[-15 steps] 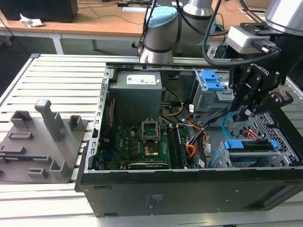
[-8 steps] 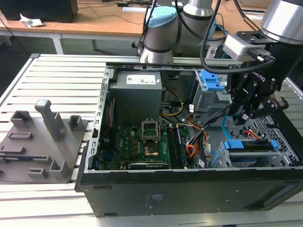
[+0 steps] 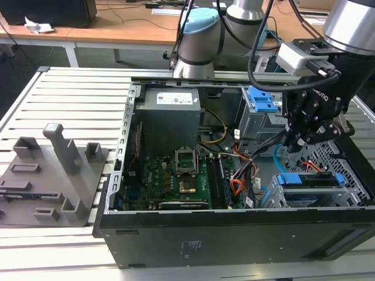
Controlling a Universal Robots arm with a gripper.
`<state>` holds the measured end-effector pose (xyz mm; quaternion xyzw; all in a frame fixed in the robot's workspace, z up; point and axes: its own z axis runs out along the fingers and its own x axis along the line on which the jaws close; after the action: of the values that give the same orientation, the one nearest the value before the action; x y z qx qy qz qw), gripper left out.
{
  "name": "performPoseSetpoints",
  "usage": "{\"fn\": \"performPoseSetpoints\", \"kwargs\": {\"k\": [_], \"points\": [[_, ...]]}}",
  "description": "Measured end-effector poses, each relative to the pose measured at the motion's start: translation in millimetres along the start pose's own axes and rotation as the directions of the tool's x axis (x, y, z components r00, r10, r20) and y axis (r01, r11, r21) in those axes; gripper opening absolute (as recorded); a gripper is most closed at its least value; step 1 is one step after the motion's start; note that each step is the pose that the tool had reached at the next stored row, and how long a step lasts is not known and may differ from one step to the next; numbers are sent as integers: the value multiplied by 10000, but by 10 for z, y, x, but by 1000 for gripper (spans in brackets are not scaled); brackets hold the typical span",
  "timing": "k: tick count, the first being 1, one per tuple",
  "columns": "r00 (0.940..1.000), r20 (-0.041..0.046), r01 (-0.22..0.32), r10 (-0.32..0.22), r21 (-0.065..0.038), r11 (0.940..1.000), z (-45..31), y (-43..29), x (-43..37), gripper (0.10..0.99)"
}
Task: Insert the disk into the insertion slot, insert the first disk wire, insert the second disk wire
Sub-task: 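Insert the second disk wire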
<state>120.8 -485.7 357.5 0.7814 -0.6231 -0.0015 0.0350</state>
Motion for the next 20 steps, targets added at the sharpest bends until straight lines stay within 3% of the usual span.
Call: {"fn": "performPoseSetpoints", "kwargs": {"k": [3,4,5,6,7,10,12,16,18,19,20], "points": [[10000,0,3,-3,0,10000,0,0,1,227],[10000,-6,3,-3,-1,10000,2,1,5,290],[9999,-132,-2,2,-30,10000,1,3,14,290],[9994,-354,-15,12,-81,10000,3,8,34,290],[9989,-466,-22,17,-107,9999,6,17,72,290],[9989,-467,-21,16,-107,9999,6,18,78,275],[9989,-466,-22,17,-106,9999,6,18,79,161],[9989,-467,-21,16,-106,9999,6,21,92,161],[9990,-458,-21,16,-104,9999,16,51,223,161],[9993,-382,-17,14,-87,10000,20,56,247,161],[9997,-249,-10,8,-57,10000,22,60,264,161]]}}
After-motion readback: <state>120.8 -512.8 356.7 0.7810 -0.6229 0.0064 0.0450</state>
